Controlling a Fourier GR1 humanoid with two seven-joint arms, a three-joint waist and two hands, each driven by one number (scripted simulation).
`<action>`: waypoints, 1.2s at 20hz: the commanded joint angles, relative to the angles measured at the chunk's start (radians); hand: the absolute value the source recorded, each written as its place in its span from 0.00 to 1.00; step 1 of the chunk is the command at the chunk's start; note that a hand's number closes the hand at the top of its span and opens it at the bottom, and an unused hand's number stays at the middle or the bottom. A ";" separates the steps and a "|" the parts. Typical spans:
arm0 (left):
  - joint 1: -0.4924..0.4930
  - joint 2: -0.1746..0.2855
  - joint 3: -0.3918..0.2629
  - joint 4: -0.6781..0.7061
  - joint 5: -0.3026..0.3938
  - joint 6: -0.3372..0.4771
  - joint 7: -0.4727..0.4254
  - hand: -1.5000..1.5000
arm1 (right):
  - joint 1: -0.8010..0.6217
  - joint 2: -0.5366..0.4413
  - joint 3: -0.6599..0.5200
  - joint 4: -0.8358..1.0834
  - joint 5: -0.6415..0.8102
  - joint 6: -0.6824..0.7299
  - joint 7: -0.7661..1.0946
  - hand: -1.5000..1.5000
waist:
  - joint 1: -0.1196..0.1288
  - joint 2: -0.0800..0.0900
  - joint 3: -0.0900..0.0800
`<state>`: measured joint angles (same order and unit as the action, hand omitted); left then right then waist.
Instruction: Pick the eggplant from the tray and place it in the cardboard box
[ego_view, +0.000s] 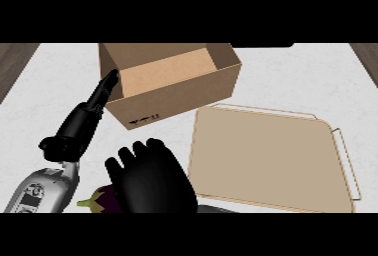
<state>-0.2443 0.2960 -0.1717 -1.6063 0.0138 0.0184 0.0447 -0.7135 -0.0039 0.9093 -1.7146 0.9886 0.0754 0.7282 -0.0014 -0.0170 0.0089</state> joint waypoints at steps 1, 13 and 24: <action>0.024 -0.029 -0.046 0.056 0.027 -0.046 0.074 0.50 | -0.036 0.004 -0.060 -0.162 -0.018 0.038 0.057 1.00 | -0.011 0.012 -0.009; 0.009 -0.077 -0.061 0.072 -0.025 -0.040 0.047 0.50 | -0.161 0.004 -0.250 -0.128 -0.050 0.057 0.182 1.00 | -0.004 0.020 -0.009; 0.021 -0.078 -0.040 0.064 -0.032 -0.064 0.039 0.50 | -0.340 0.004 -0.516 0.150 -0.174 0.004 0.011 1.00 | 0.016 0.026 -0.010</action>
<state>-0.2440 0.2580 -0.1558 -1.6178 -0.0264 -0.0147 0.0327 -1.0031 -0.0002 0.4761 -1.6800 0.8451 0.1173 0.8147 0.0147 -0.0069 0.0092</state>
